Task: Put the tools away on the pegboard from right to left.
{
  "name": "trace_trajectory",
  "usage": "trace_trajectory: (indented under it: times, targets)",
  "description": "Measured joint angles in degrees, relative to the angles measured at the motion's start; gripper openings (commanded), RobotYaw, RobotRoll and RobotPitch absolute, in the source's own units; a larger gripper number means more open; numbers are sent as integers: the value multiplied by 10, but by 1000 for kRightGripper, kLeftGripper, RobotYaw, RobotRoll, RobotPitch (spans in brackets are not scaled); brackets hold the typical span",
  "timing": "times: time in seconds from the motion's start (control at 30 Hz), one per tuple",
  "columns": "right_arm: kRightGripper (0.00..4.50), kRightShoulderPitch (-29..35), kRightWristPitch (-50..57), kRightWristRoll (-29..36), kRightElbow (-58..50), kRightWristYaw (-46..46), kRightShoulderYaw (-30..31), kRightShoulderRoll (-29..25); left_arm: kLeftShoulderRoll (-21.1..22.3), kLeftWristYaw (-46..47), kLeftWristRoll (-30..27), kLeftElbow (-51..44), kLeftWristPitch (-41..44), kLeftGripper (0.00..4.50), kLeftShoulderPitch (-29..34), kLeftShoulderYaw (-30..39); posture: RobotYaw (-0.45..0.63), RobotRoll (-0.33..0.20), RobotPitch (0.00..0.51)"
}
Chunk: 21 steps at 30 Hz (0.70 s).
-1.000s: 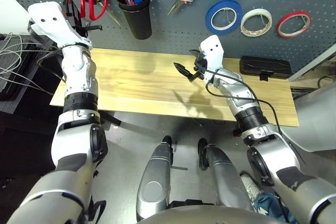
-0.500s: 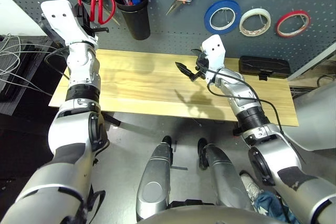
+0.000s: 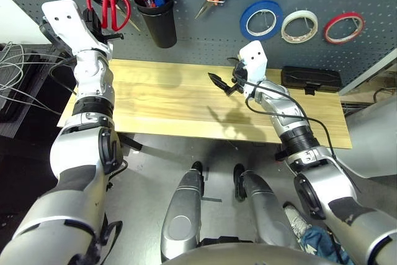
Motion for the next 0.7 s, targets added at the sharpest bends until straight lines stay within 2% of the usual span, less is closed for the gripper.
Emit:
trace_trajectory:
  times: [0.27, 0.43, 0.57, 0.7]
  targets:
    - [4500, 0, -38, 3, 7, -32, -31, 2, -35, -9, -1, -73, -24, 4474, 66, -8, 78, 0, 213]
    - [4500, 1, -67, 12, 42, -69, -70, 5, -59, -18, 1, -159, -6, 4474, 135, -20, 78, 0, 214]
    - [4500, 9, -85, 23, 73, -113, -105, 6, -82, -34, 1, -231, 38, 4474, 202, -34, 75, 0, 211]
    - [4500, 25, -90, 30, 105, -145, -128, 6, -99, -43, 0, -276, 80, 4474, 242, -39, 67, 0, 218]
